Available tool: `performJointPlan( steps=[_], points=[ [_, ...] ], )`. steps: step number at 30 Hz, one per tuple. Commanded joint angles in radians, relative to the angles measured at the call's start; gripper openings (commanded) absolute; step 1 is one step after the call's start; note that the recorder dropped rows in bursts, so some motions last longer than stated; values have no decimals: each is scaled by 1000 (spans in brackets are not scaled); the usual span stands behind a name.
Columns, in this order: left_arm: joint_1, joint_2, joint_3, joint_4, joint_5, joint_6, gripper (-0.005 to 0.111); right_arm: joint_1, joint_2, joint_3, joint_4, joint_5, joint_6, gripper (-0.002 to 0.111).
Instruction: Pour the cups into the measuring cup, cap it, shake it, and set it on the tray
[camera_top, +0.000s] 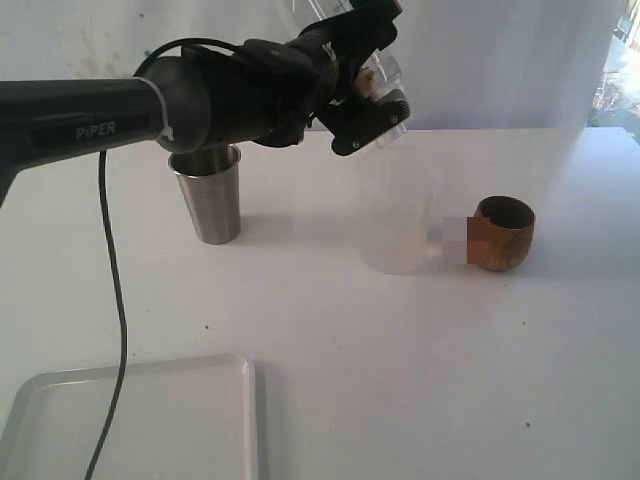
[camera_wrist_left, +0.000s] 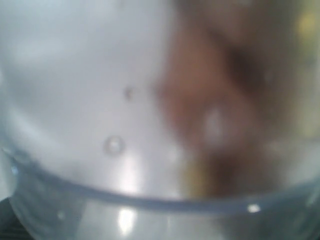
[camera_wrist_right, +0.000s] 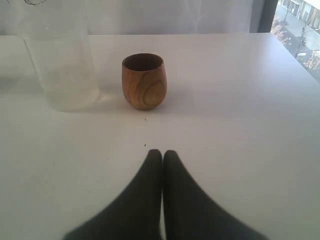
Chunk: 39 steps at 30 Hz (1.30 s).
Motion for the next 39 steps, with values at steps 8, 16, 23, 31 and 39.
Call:
performJointPlan(
  steps=[8, 16, 23, 31, 39],
  points=[
    [-6, -17, -11, 15, 7, 1, 0, 5, -6, 4, -4, -3, 5, 0],
    [-28, -17, 14, 15, 3, -2, 0, 5, -6, 4, -4, -3, 5, 0],
    [-28, -17, 26, 15, 8, 5, 0, 5, -6, 4, -4, -3, 5, 0],
    [-28, -17, 26, 15, 10, 26, 0, 5, -6, 4, -4, -3, 5, 0],
    [-28, -17, 26, 15, 8, 26, 0, 5, -6, 4, -4, -3, 5, 0]
  ],
)
